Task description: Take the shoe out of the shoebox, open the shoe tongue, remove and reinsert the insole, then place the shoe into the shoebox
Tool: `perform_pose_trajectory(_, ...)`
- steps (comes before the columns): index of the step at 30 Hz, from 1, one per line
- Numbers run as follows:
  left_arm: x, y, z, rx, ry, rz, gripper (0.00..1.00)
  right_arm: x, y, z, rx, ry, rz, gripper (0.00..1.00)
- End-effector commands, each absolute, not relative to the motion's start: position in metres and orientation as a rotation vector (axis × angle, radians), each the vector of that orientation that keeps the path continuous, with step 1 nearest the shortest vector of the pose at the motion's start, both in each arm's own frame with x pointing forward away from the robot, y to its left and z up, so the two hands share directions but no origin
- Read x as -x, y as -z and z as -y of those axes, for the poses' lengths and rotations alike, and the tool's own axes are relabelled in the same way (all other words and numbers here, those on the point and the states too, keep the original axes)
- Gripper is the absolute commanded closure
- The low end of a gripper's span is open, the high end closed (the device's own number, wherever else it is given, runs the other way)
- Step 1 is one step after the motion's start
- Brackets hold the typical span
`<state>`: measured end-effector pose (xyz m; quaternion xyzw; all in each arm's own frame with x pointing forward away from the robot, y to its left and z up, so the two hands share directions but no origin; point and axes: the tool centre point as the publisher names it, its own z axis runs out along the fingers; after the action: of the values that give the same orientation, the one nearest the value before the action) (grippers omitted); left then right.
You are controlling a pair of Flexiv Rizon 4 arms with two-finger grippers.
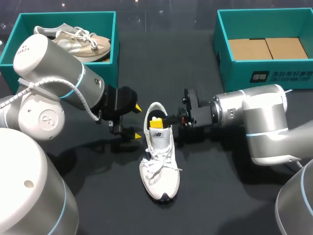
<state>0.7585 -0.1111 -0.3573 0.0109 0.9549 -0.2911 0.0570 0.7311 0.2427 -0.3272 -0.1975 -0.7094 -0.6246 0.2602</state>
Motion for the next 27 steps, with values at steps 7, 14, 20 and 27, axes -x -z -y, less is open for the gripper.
perform_pose_trajectory(7,-0.758,0.358,0.11,-0.033,0.884,-2.893,0.0,-0.72,0.318,-0.243,0.544,1.732,1.944,0.54)
perform_pose_trajectory(14,-0.758,0.358,0.11,-0.033,0.884,-2.893,0.0,-0.735,0.299,-0.248,0.456,1.741,2.004,0.53)
perform_pose_trajectory(20,-0.758,0.358,0.11,-0.033,0.884,-2.893,0.0,-0.75,0.297,-0.251,0.435,1.735,2.017,0.56)
perform_pose_trajectory(27,-0.758,0.358,0.11,-0.033,0.884,-2.893,0.0,-0.759,0.306,-0.253,0.464,1.719,2.002,0.71)
